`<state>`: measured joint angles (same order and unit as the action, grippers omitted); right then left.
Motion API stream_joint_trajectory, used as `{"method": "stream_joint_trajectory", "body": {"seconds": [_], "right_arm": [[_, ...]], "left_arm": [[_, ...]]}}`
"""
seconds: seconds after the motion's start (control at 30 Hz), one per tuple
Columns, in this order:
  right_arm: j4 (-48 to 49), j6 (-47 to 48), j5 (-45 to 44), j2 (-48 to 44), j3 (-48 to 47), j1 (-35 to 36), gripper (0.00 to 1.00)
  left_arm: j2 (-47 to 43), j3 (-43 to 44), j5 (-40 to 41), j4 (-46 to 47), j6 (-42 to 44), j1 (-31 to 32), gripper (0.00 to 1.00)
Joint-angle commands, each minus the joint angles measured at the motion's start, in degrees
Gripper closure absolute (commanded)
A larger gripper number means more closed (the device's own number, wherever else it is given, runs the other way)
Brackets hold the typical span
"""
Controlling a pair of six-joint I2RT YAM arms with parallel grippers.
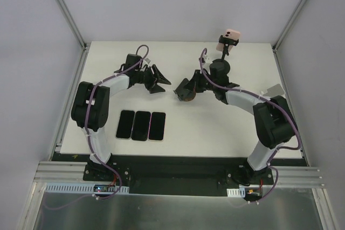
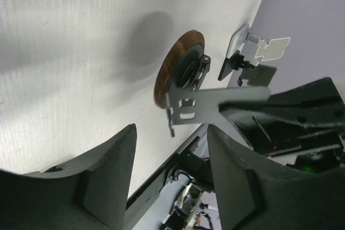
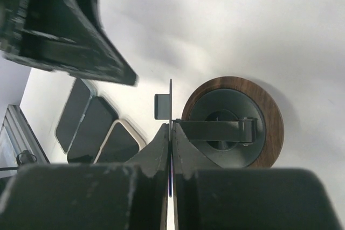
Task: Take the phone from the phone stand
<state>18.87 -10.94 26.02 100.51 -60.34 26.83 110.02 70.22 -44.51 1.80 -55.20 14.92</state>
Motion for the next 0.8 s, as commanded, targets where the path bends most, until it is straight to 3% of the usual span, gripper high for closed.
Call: {"method": "stream_joint_trajectory", "body": {"seconds": [0.0, 0.07, 0.27, 0.57, 0.77], "right_arm": [[-1.5, 2.4, 1.4, -10.2, 3.3, -5.9, 0.99], [-5.3, 4.4, 1.6, -13.8, 5.0, -9.5, 0.99], [-15.6, 12.4, 1.0, -21.8, 6.8, -21.4, 0.99], [-25.6, 21.5, 4.0, -18.2, -2.3, -39.2, 0.99], [-31.0, 28.6, 5.6, -9.3, -11.5, -44.8, 0.99]], "left_arm": [[-8.3, 0.5, 4.1, -4.1, 8.5, -1.2, 0.41], [-10.3, 1.2, 6.7, -8.2, 11.9, -2.0, 0.28], [-16.8, 3.4, 18.8, -19.9, 25.7, -2.6, 0.09], [-26.6, -2.9, 36.2, -27.5, 40.0, -2.6, 0.07], [-32.1, -9.2, 41.3, -28.4, 43.6, -2.6, 0.07]]}}
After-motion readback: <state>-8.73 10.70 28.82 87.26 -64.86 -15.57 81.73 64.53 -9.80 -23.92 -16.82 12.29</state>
